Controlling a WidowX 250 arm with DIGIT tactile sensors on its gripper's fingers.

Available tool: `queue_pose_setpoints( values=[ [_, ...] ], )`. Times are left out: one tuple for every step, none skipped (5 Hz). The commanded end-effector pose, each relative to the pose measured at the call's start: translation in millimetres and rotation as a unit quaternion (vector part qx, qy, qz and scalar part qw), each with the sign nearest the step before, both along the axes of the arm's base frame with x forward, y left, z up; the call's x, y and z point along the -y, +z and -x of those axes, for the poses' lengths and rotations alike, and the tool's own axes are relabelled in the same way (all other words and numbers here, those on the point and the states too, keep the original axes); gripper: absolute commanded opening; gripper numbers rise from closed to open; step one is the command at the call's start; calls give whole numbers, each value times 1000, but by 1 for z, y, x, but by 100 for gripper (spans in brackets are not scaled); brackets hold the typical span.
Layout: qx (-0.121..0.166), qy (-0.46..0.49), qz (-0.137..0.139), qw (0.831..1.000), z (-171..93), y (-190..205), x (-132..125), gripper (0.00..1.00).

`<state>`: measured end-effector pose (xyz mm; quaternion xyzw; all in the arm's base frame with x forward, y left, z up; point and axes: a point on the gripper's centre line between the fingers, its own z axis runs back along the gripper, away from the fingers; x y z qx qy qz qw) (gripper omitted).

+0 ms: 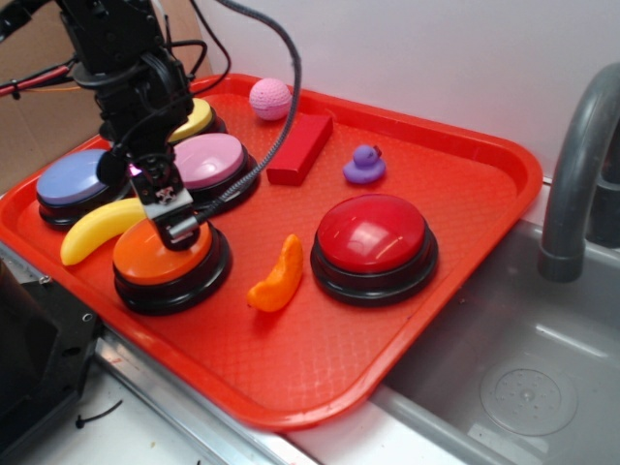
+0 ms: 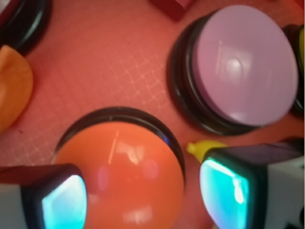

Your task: Push the orange button.

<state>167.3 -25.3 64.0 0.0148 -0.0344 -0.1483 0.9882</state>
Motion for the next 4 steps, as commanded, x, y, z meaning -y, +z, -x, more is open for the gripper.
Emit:
queue_pose_setpoints(
  values=[
    [-5,-13,12,1000,-12,-6,8,100],
    [-27,-8,3,1000,-11,-11,9,100],
    [-25,-10,-3,1000,-12,-4,9,100],
    [-34,-10,-9,999,-16,6,13,100]
  ],
)
